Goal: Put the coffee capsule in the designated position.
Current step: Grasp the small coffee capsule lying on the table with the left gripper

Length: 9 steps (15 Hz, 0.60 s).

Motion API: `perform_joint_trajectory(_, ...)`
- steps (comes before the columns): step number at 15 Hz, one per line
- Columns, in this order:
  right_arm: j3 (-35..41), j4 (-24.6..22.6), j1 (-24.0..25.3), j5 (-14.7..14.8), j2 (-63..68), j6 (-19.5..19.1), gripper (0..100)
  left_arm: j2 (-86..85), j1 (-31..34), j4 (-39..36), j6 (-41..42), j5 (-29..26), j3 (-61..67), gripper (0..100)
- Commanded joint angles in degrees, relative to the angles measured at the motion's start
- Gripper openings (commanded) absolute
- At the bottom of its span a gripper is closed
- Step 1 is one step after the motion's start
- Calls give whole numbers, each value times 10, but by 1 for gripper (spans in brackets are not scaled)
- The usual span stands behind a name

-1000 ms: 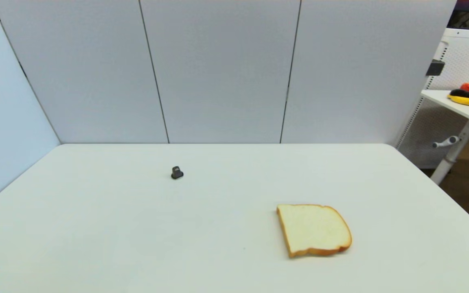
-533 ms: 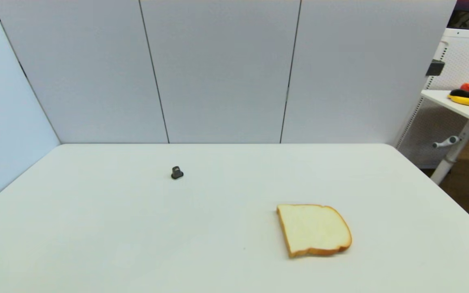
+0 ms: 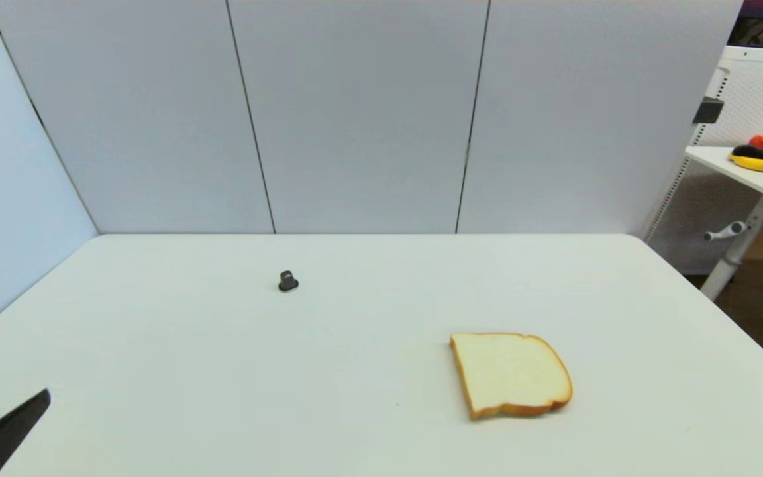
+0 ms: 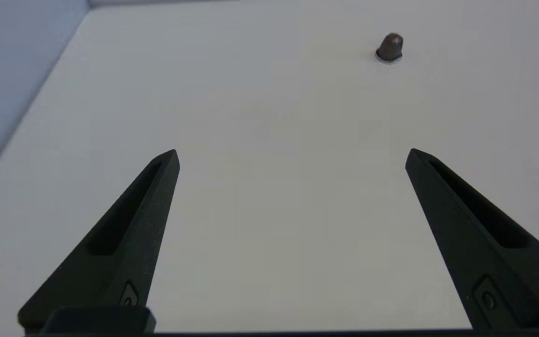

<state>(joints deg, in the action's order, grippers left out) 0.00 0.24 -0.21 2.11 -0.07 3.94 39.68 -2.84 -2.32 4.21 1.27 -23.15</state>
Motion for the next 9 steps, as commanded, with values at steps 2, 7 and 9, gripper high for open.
perform_joint_trajectory(2,1,0,0,0,1,0,100,400,-65,-152,85,-22,-199,100)
perform_joint_trajectory(7,1,0,-1,1,1,0,100,625,-102,-411,79,-36,-197,100)
perform_joint_trajectory(9,1,0,-1,1,1,0,100,677,-103,-467,79,-36,-197,100)
